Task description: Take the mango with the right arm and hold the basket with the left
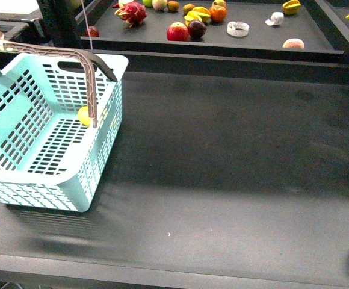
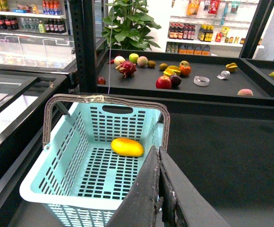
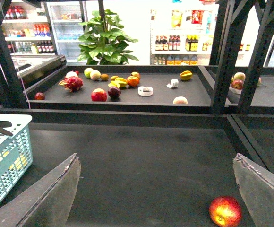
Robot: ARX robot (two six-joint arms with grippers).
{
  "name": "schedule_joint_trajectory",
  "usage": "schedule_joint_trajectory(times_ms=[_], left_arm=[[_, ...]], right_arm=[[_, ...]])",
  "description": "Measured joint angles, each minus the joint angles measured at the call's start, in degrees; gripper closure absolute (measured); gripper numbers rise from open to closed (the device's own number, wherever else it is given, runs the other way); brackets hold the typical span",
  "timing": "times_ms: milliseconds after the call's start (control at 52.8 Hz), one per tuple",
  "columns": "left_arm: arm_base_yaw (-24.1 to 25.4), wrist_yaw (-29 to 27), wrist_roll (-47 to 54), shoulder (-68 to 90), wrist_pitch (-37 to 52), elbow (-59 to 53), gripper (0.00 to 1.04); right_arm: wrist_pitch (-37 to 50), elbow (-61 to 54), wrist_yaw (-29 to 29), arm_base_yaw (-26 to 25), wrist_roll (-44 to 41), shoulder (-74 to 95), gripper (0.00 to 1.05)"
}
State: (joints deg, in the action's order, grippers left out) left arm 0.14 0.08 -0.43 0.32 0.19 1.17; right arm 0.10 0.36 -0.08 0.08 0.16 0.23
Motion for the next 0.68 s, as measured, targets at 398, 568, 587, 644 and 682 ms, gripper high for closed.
schedule_joint_trajectory(times_ms=[398, 568, 587, 644, 682], left_arm=[[0.0, 0.0, 0.0, -0.07, -0.04, 0.0, 1.03], [0.0, 0.0, 0.0, -0.07, -0.04, 0.0, 1.03], [0.0, 0.0, 0.0, -0.07, -0.04, 0.0, 1.03], [0.0, 0.0, -0.02, -0.07, -0.04, 0.0, 1.03], [0.0, 0.0, -0.02, -0.07, -0.04, 0.0, 0.97]], right_arm=[[0.0, -0.02, 0.02, 0.0, 0.0, 0.0, 0.08], [0.0, 0.0, 0.0, 0.0, 0.0, 0.0, 0.08], [0.0, 0.0, 0.0, 0.0, 0.0, 0.0, 0.08], [0.0, 0.0, 0.0, 0.0, 0.0, 0.0, 0.08], [0.0, 0.0, 0.0, 0.0, 0.0, 0.0, 0.08]])
